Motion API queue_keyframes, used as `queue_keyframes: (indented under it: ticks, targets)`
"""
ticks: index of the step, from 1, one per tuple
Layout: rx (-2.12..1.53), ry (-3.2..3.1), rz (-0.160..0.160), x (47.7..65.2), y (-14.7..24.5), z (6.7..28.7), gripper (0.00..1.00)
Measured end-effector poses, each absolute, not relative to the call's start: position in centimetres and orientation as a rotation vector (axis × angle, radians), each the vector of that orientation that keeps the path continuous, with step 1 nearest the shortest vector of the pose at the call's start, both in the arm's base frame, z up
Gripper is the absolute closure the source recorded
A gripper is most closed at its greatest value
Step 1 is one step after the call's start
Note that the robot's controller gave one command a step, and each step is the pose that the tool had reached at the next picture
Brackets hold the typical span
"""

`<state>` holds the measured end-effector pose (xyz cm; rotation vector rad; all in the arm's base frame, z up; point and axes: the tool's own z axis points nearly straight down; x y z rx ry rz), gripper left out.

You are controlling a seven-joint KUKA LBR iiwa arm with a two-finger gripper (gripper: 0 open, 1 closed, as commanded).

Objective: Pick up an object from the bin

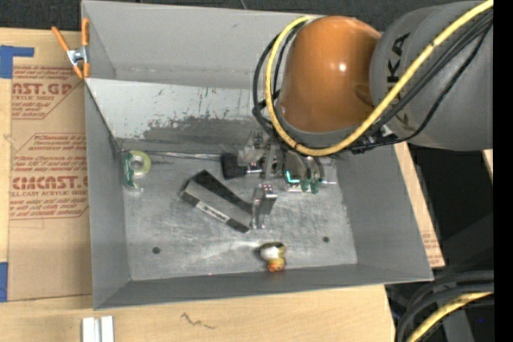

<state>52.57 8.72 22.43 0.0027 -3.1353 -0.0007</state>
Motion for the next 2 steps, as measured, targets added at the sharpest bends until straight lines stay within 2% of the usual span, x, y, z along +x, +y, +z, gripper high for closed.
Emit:
queue_keyframes:
  ticks: [1, 2]
  targets:
    - [0.0, -3.143, -0.002, 52.74, 8.66, 22.83, 1.0]
    - [0.0, -3.143, -0.002, 52.74, 8.65, 22.83, 1.0]
